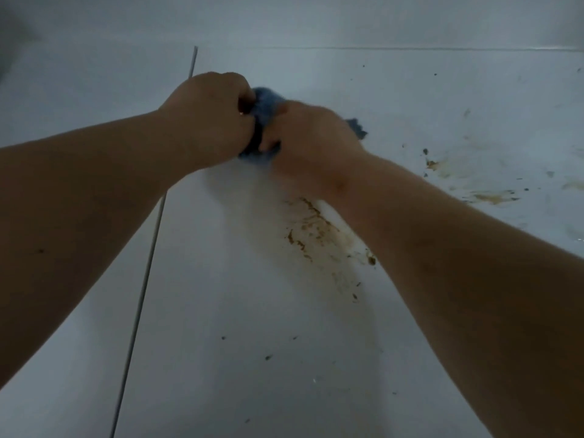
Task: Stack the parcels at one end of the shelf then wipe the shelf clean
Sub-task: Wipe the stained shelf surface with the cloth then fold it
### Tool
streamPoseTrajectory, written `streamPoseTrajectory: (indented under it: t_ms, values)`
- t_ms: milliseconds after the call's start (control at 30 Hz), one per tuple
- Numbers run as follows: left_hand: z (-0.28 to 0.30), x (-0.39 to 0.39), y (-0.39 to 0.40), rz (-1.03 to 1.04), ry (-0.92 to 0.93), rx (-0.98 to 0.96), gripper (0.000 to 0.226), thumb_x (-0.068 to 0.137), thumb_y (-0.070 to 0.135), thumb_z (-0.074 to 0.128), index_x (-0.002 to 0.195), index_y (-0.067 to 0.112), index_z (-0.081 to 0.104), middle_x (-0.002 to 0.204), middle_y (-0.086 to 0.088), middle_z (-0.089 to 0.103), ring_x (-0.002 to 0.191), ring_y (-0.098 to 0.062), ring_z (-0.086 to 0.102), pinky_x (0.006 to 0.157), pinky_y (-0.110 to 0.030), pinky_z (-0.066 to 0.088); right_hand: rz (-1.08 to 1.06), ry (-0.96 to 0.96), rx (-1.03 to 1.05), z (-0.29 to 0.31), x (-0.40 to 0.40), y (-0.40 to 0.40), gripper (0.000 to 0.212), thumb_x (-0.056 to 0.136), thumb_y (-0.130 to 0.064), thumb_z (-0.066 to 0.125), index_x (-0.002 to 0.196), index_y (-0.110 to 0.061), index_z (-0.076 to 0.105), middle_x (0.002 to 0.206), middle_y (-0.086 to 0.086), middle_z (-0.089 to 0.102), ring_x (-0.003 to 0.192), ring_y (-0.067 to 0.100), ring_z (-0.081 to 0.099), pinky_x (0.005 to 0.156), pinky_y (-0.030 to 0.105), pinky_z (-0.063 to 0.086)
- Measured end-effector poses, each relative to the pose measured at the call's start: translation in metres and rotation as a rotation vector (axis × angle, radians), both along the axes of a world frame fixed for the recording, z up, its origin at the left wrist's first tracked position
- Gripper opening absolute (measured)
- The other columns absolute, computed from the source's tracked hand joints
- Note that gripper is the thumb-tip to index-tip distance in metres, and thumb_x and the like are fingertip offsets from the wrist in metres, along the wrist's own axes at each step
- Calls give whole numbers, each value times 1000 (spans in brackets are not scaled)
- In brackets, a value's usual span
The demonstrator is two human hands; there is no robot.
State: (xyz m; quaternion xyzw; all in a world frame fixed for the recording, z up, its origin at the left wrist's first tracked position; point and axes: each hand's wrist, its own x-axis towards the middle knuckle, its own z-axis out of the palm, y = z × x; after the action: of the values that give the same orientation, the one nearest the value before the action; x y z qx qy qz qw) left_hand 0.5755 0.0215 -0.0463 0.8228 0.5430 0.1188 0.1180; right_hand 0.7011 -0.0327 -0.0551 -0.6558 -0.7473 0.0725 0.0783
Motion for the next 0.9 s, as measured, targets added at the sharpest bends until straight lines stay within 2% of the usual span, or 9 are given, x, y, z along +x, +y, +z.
streamPoseTrajectory:
  t_ms: [167, 233, 400, 467, 533, 600, 667, 767, 900]
  values:
    - [2, -8, -11, -21, 26, 13, 32, 90, 32, 60, 117, 15, 60, 113, -7, 62, 105, -24, 55, 81, -28, 38, 110, -72, -41, 3, 13, -14, 33, 91, -20, 47, 114, -18, 71, 118, 3, 60, 109, 22, 58, 96, 35, 47]
    - [2, -9, -17, -54, 40, 10, 33, 91, 34, 59, 119, 17, 60, 115, -3, 62, 107, -22, 55, 83, -27, 37, 9, -102, -38, 8, 28, -15, 32, 87, -15, 49, 109, -16, 73, 114, 5, 63, 105, 25, 59, 94, 36, 48]
    - [-3, -19, -29, -53, 4, 5, 36, 93, 29, 56, 128, 19, 56, 125, -1, 59, 113, -20, 54, 88, -25, 36, -208, -28, -34, 9, 27, -26, 40, 86, -6, 49, 121, -15, 67, 125, 11, 61, 114, 30, 55, 88, 31, 44]
    - [-5, -23, -33, -43, -7, 6, 38, 93, 28, 56, 130, 20, 55, 126, -1, 59, 113, -21, 54, 90, -27, 37, -180, -16, -30, 7, 10, -31, 37, 92, -12, 46, 125, -14, 64, 125, 10, 61, 115, 28, 55, 86, 30, 41]
    - [-5, -25, -38, -30, -14, -2, 40, 91, 26, 57, 130, 19, 55, 125, -3, 60, 111, -22, 55, 88, -29, 40, -105, 22, -55, 5, -8, -41, 37, 96, -18, 45, 130, -15, 59, 130, 7, 58, 121, 27, 53, 97, 31, 41]
    - [-5, -25, -44, -27, -10, -5, 38, 89, 23, 56, 127, 18, 56, 122, -7, 61, 108, -25, 56, 84, -31, 42, -13, 1, -42, 2, -17, -53, 37, 95, -16, 45, 128, -14, 61, 131, 7, 57, 122, 27, 53, 103, 33, 42]
    - [-4, -25, -50, -39, 4, -7, 35, 91, 21, 55, 126, 18, 57, 121, -8, 61, 108, -25, 56, 82, -30, 42, 28, -33, -30, 1, -12, -64, 37, 90, -12, 48, 122, -17, 67, 127, 5, 58, 118, 25, 54, 100, 33, 43]
    - [-3, -29, -59, -84, 24, -14, 34, 94, 23, 53, 128, 21, 56, 125, -3, 60, 112, -22, 55, 84, -25, 38, -95, -49, -65, 8, 11, -74, 38, 87, -8, 51, 117, -20, 70, 123, 5, 61, 114, 27, 55, 95, 31, 44]
    - [-1, -35, -70, -117, 34, -15, 36, 94, 26, 52, 131, 22, 55, 130, 0, 57, 119, -20, 52, 91, -25, 35, -285, -67, -75, 9, 26, -79, 45, 88, -6, 49, 128, -21, 61, 131, 11, 57, 120, 31, 51, 96, 34, 43]
